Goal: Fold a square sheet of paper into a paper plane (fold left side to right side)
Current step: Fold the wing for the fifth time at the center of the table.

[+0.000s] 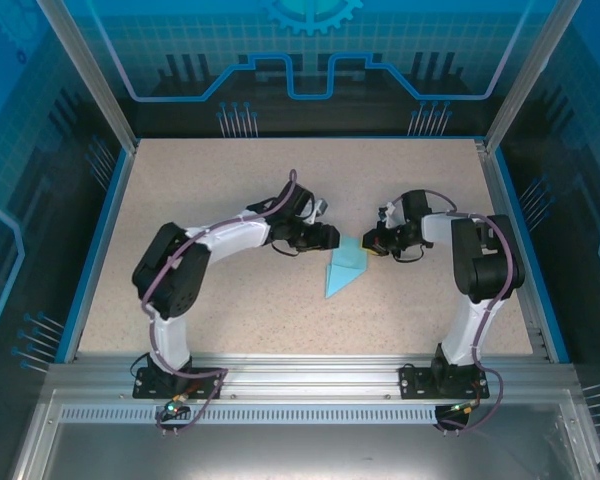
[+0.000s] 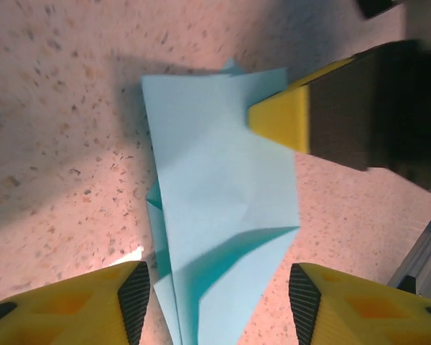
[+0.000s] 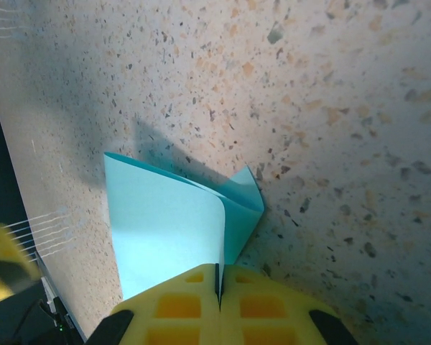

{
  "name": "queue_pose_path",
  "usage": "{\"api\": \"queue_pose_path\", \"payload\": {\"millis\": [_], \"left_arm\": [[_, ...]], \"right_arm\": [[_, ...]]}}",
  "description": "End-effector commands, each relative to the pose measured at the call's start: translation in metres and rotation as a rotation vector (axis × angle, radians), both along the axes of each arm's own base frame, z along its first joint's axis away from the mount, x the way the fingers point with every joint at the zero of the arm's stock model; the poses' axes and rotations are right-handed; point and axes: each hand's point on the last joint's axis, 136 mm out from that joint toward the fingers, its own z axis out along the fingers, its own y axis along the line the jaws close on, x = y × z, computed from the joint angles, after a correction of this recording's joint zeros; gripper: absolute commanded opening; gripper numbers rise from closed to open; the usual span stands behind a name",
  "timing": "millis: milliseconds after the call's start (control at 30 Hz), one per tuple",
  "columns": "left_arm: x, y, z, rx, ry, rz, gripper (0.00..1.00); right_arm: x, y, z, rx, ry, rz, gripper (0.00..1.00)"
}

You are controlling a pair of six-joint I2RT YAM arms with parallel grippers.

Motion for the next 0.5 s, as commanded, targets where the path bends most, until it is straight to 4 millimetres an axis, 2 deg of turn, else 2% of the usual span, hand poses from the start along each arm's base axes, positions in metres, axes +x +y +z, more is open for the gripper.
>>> {"api": "queue_pose_path", "payload": {"millis": [0, 133, 267, 367, 467], "left_arm": [[-0.011, 0.013, 0.022, 0.054, -0.113, 0.002, 0.59], [-0.047, 0.003, 0.023, 0.175, -0.197, -0.058, 0.59], [-0.076, -0.016, 0.009, 0.334, -0.251, -0.118, 0.61], [-0.086, -0.031, -0.004, 0.454, -0.273, -0.153, 0.65], [-0.087, -0.041, -0.015, 0.576, -0.296, -0.178, 0.67]], "right_arm": [[-0.007, 0.003, 0.005, -0.011, -0.002, 0.019, 0.0], [-0.007, 0.005, 0.007, -0.012, -0.002, 0.024, 0.0], [-0.008, 0.006, 0.008, -0.014, -0.003, 0.027, 0.0], [-0.008, 0.006, 0.009, -0.017, -0.006, 0.029, 0.0], [-0.008, 0.006, 0.01, -0.019, -0.007, 0.029, 0.0]]}}
